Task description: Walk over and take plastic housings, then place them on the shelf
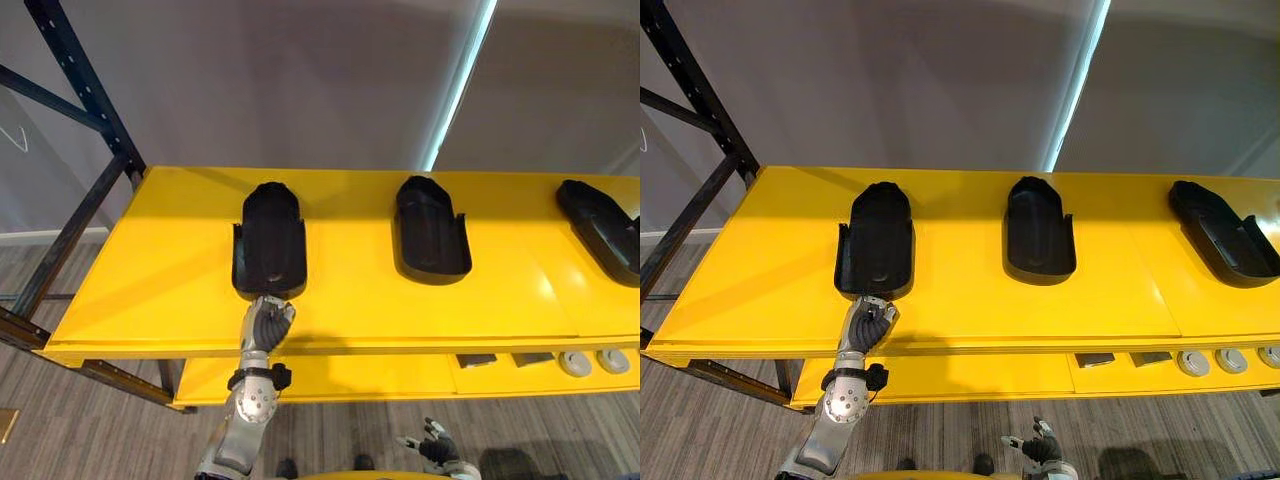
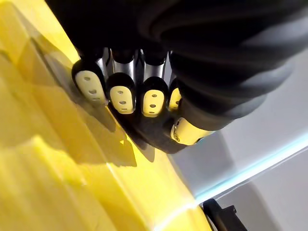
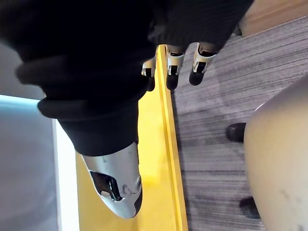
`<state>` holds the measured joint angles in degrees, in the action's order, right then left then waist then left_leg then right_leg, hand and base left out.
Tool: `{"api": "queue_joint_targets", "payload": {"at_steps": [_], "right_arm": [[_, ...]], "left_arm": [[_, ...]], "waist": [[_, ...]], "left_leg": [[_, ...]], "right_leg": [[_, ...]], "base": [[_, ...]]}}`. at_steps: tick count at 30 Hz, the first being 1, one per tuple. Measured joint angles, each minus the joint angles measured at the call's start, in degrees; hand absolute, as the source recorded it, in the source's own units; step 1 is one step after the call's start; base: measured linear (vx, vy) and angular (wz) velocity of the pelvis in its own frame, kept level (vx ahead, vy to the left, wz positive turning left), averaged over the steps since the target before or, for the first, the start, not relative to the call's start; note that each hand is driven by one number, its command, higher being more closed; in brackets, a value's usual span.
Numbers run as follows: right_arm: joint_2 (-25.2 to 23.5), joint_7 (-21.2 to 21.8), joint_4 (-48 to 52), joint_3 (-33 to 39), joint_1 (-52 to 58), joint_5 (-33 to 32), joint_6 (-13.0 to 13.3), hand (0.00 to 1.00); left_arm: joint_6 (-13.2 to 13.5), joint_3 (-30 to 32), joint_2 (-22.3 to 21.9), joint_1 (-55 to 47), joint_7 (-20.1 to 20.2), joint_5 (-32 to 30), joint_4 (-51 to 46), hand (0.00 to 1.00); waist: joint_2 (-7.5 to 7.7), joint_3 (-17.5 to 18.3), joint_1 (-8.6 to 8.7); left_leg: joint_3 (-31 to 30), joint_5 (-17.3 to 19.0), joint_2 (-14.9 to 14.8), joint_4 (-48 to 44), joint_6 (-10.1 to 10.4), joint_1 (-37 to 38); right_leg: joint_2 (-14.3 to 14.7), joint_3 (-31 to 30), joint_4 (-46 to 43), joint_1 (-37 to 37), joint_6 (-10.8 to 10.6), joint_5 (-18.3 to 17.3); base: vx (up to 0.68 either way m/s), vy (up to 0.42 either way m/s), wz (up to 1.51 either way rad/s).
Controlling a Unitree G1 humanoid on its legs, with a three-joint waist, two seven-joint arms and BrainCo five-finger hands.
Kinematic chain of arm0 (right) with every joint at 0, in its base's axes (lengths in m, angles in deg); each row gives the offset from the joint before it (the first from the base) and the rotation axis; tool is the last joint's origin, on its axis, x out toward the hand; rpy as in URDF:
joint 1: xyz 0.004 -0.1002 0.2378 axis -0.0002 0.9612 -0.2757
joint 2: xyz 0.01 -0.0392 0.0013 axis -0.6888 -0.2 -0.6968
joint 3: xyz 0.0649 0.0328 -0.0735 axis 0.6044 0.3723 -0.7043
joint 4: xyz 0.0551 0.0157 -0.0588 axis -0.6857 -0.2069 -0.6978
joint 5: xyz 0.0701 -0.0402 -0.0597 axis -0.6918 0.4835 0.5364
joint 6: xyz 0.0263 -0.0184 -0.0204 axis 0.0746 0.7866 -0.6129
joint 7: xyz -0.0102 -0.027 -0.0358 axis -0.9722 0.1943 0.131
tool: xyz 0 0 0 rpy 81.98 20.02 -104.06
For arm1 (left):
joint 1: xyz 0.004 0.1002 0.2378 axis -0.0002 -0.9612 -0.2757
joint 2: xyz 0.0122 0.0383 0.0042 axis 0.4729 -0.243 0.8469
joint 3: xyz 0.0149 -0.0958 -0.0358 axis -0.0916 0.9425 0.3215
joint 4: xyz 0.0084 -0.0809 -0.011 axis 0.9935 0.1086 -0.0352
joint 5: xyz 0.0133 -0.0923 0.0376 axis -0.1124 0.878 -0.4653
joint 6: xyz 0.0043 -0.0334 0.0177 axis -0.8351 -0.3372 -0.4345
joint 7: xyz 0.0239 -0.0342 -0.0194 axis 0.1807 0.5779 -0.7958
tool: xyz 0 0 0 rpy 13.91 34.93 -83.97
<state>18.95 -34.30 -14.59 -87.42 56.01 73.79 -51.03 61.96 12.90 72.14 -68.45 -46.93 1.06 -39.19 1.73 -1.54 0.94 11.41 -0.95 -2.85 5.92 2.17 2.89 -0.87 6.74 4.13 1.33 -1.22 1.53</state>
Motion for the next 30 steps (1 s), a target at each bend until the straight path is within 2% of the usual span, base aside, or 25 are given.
{"api": "queue_joint_targets", "payload": {"at_steps": [8, 12, 24, 27, 29, 30], "right_arm": [[-0.07, 0.15, -0.08, 0.00, -0.37, 0.09, -0.08, 0.00], [0.01, 0.17, -0.11, 0.06, -0.55, 0.28, -0.09, 0.00], [0.05, 0.32, -0.46, 0.15, -1.14, 1.27, -0.11, 0.00], [0.00, 0.31, -0.57, 0.15, -1.33, 1.25, -0.13, 0.00], [-0.05, 0.30, -0.60, 0.14, -1.44, 1.24, -0.14, 0.00], [-0.02, 0.28, -1.22, 0.22, -1.43, 1.15, -0.05, 0.00]], "left_arm": [[-0.70, 1.92, 0.06, 4.80, -0.07, -1.60, 4.10, 1.00], [-1.95, 3.20, 0.15, 8.10, -0.05, -1.63, 6.66, 1.00], [-2.21, 5.16, 0.72, 9.51, -0.07, -1.40, 7.43, 1.00], [-2.14, 5.04, 0.74, 9.26, 0.04, 0.99, 6.37, 1.00], [-1.79, 4.94, 0.74, 8.08, 0.05, 4.55, 2.09, 1.00], [-0.89, 4.91, 0.67, 7.04, 0.06, 7.83, -4.22, 1.00]], "waist": [[0.05, 0.06, 1.26], [0.05, 0.07, 1.51], [0.12, 0.03, 2.29], [0.13, 0.01, 2.64], [0.20, -0.03, 2.82], [0.25, -0.02, 2.72]], "left_leg": [[0.55, 0.03, -0.10, 0.01, 0.02, -0.03], [1.20, 0.04, -0.15, 0.00, 0.02, 0.01], [1.03, 0.04, -0.02, 0.00, 0.01, -0.36], [0.43, 0.02, 0.02, 0.00, -0.01, -0.36], [-0.07, 0.02, 0.01, 0.00, -0.01, -0.28], [-0.25, 0.01, -0.25, -0.05, -0.01, -0.34]], "right_leg": [[0.27, -0.52, 1.50, 0.44, 0.38, 0.81], [0.42, -0.73, 1.51, 0.33, 0.46, 0.91], [0.57, -0.67, 1.51, -0.18, 0.54, 1.01], [0.55, -0.36, 1.50, 0.08, 0.54, 1.01], [0.54, -0.01, 1.50, 0.37, 0.53, 1.01], [0.46, -0.11, 1.49, 0.40, 0.53, 1.00]], "base": [[-0.01, -0.007, -0.04], [-0.01, -0.007, -0.04], [-0.01, -0.003, -0.01], [0.00, -0.007, 0.10], [-0.01, -0.010, 0.11], [-0.01, -0.013, 0.05]]}}
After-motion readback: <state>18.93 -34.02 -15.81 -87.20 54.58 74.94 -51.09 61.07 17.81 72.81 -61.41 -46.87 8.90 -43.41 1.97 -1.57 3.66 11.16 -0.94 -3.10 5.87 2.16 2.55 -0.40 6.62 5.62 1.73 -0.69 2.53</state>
